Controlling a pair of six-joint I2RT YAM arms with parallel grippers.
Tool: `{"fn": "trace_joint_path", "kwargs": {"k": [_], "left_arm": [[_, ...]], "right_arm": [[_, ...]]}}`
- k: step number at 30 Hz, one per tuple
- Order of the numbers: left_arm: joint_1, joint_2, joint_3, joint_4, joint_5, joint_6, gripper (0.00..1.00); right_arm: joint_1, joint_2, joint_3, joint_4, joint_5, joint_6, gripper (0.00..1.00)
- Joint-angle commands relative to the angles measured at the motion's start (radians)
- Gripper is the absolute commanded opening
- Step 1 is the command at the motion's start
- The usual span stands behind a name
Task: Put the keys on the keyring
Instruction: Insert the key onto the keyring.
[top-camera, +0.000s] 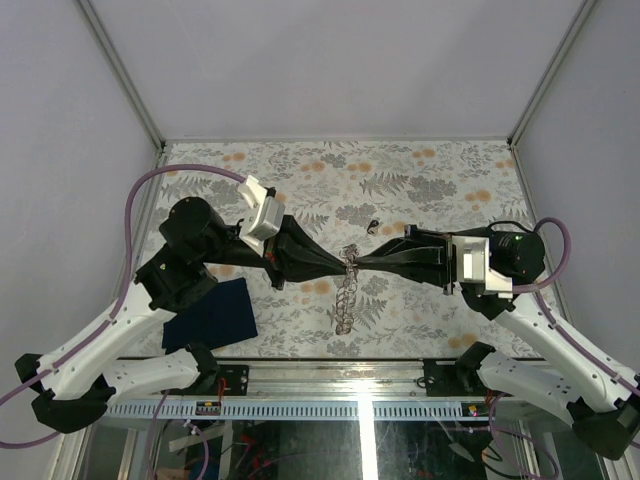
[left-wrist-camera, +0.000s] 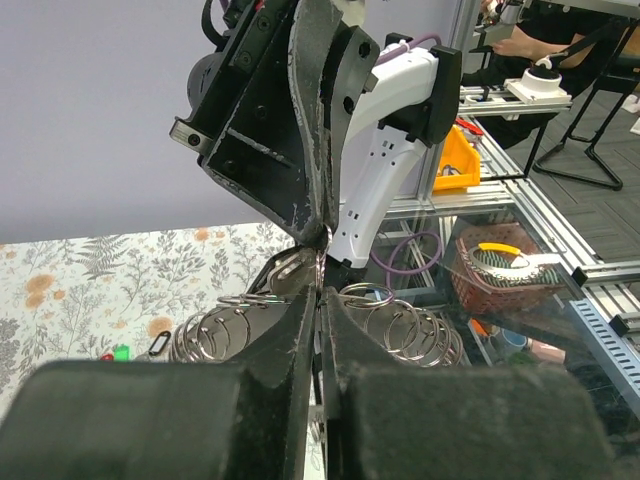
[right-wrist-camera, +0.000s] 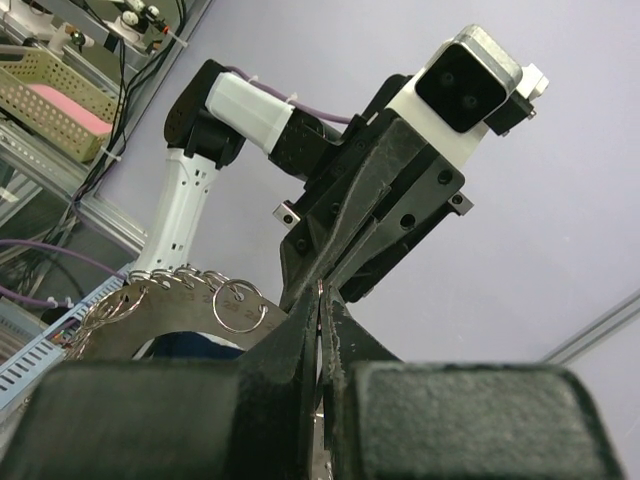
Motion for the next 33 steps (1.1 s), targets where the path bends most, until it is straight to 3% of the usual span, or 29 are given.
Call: {"fn": "trace_joint_path", "kwargs": {"k": [1, 14, 21, 33], "left_arm": [[0.003, 0.004, 0.05, 0.025, 0.027, 0.011, 0.0], [0.002, 0.032, 0.085, -0.06, 0.061, 0.047, 0.0], [0.0, 0.051, 0.112, -0.128, 0.089, 0.093, 0.0], [0.001, 0.091, 0.162, -0.2, 0.186, 0.125, 0.0]], "right_arm": [[0.009, -0.019, 0.049, -0.138, 0.043, -0.084, 0.0], [0.009, -0.009, 0.164, -0.419, 0.061, -0.065, 0.0], [0.009, 0.014, 0.304, -0.754, 0.039, -0.095, 0.0], [0.009, -0.006, 0.318, -0.885, 0.018, -0.139, 0.0]]}}
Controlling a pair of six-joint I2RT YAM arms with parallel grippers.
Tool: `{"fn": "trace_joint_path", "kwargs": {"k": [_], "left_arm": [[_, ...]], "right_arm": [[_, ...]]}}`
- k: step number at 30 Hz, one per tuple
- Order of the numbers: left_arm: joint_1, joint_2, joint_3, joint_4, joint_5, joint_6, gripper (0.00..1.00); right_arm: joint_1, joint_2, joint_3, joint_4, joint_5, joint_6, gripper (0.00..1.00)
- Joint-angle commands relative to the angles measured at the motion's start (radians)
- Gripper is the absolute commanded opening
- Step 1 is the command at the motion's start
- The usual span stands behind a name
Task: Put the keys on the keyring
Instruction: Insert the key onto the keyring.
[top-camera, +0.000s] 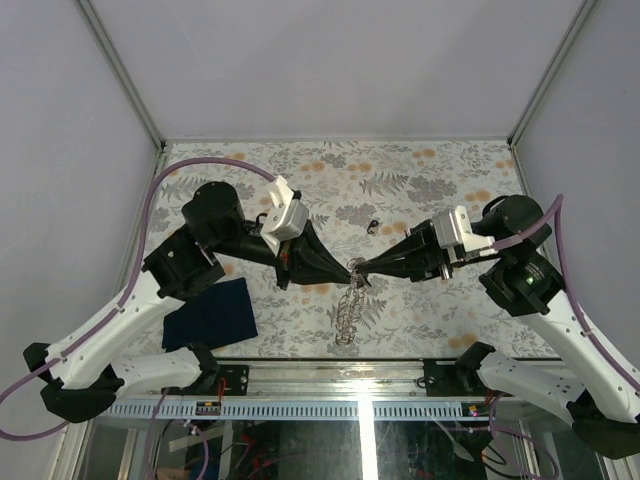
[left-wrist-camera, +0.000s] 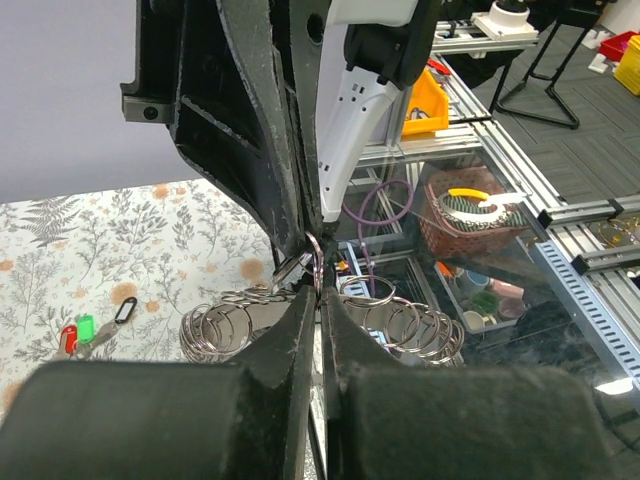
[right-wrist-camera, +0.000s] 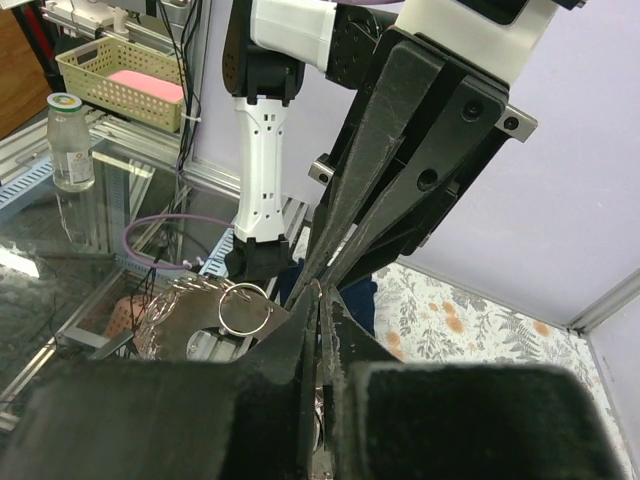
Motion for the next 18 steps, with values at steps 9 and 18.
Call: {"fn": "trace_joint_path", "kwargs": {"k": [9, 18], "left_arm": [[-0.001, 0.013, 0.065, -0.002, 0.074, 0.02, 0.06], [0.0, 0.016, 0.07, -0.002, 0.071, 0.015, 0.14]], "right_arm": [[0.007, 0.019, 0.125, -0.172, -0.01, -0.028, 0.0], [0.007, 0.025, 0.134, -0.171, -0.026, -0.008, 0.0]]}}
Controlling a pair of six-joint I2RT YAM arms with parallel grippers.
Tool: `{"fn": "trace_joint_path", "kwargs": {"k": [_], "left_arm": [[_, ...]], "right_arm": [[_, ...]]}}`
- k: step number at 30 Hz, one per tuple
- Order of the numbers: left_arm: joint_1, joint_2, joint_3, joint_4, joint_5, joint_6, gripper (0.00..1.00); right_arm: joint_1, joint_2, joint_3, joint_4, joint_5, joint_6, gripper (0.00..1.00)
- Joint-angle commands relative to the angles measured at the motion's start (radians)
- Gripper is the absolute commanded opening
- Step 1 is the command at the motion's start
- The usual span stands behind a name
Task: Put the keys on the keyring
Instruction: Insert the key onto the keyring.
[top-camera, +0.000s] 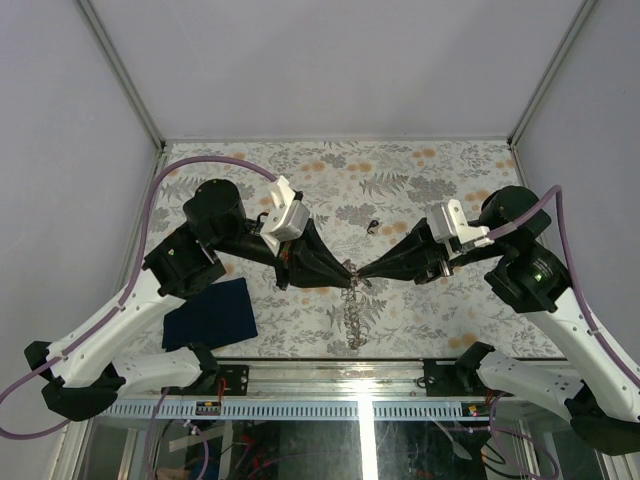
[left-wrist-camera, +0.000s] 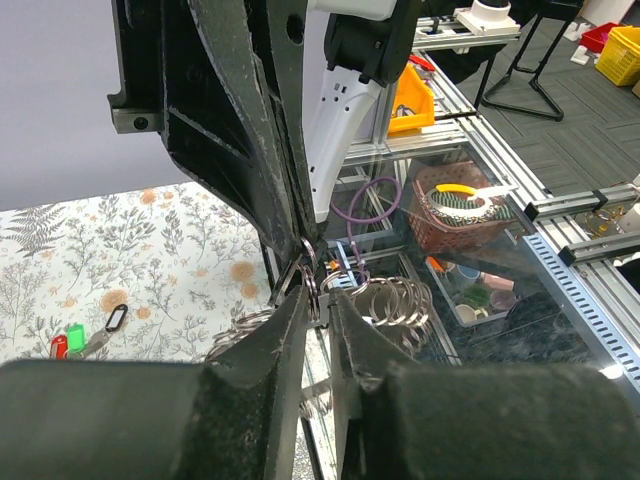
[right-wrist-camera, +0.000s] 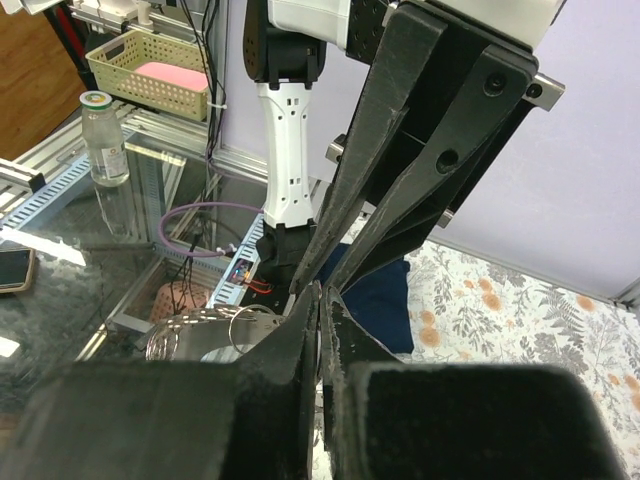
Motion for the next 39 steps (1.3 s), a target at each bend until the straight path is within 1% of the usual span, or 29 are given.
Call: {"fn": "trace_joint_path", "kwargs": {"k": [1, 10, 13, 20, 25, 27, 30, 33, 34, 37, 39], "left_arm": [[-0.001, -0.004, 0.04, 0.022, 0.025, 0.001, 0.14], [0.0, 0.001, 0.043, 0.024, 0.014, -0.001, 0.19], [0.0, -0.005, 0.042, 0.024, -0.001, 0.001, 0.23], [-0.001, -0.049, 0.027, 0.025, -0.096, 0.009, 0.29], [0.0, -0.095, -0.009, 0.033, -0.23, -0.002, 0.33], [0.0, -0.117, -0.029, 0.036, -0.293, -0.009, 0.34], [0.0, -0.153, -0.074, 0.05, -0.413, -0.023, 0.37], [0.0, -0.187, -0.115, 0.055, -0.558, -0.031, 0.39], [0.0, -0.197, -0.127, 0.055, -0.628, -0.034, 0.41], [0.0, -0.199, -0.141, 0.03, -0.733, -0.027, 0.44], [0.0, -0.189, -0.148, 0.008, -0.767, -0.015, 0.46]], "right_arm": [[0.005, 0.0, 0.041, 0.028, -0.012, 0.013, 0.0], [0.005, -0.002, 0.048, 0.017, -0.021, 0.009, 0.0], [0.005, -0.003, 0.054, -0.007, -0.011, -0.008, 0.0], [0.006, 0.033, 0.107, -0.189, 0.064, -0.091, 0.0], [0.005, 0.112, 0.222, -0.389, 0.139, -0.104, 0.0], [0.005, 0.139, 0.253, -0.437, 0.175, -0.107, 0.0], [0.006, 0.156, 0.252, -0.444, 0.253, -0.081, 0.0], [0.005, 0.183, 0.263, -0.466, 0.35, -0.05, 0.0], [0.006, 0.199, 0.267, -0.475, 0.384, -0.031, 0.0], [0.006, 0.238, 0.281, -0.502, 0.465, -0.001, 0.0], [0.005, 0.265, 0.297, -0.522, 0.497, 0.02, 0.0]]}}
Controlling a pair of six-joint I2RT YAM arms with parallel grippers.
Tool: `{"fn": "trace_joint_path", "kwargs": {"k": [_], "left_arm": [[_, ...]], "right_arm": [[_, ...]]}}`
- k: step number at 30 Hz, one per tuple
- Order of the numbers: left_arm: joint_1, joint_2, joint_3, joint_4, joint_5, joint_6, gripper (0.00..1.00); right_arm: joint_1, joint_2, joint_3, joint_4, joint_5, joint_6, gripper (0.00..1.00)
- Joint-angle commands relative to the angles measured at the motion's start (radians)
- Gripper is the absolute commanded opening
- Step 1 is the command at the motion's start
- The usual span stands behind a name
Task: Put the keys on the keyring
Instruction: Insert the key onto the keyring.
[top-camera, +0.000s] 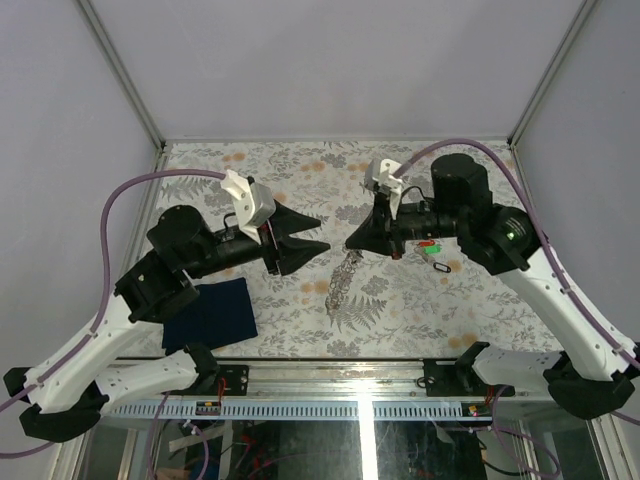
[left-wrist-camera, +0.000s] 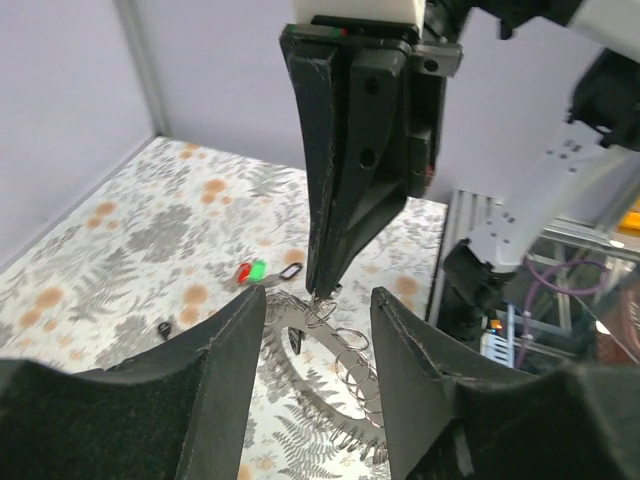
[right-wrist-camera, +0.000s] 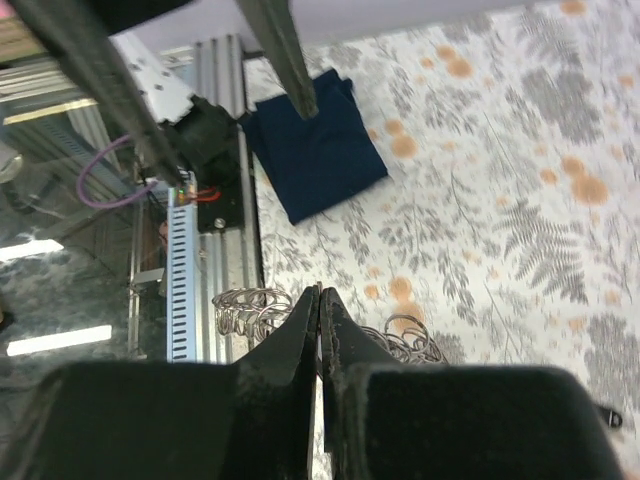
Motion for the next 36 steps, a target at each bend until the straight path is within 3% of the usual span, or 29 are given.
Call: {"fn": "trace_joint_path", "kwargs": {"k": [1, 6, 11, 14, 36], "left_arm": [[0.0, 0.005, -0.024, -0.008, -0.198, 0.008, 0.47], [-0.002, 0.021, -0.079, -0.008, -0.233, 0.021, 0.55], [-0.011, 0.033, -0.158, 0.017, -0.259, 0.035, 0.75], [-0.033, 0.035, -0.197, 0.033, -0.303, 0.057, 0.8], [-0.086, 0.112, -0.304, 0.174, -0.722, 0.225, 0.8]], "right_arm": [[0.005, 0.053, 0.075, -0.03, 0.143, 0.076, 0.0], [0.003, 0.106, 0.111, -0.071, 0.243, 0.135, 0.0], [0.0, 0.135, 0.13, -0.072, 0.314, 0.196, 0.0], [-0.005, 0.151, 0.142, -0.073, 0.327, 0.225, 0.0], [-0.036, 0.155, 0.14, -0.092, 0.213, 0.314, 0.0]]}}
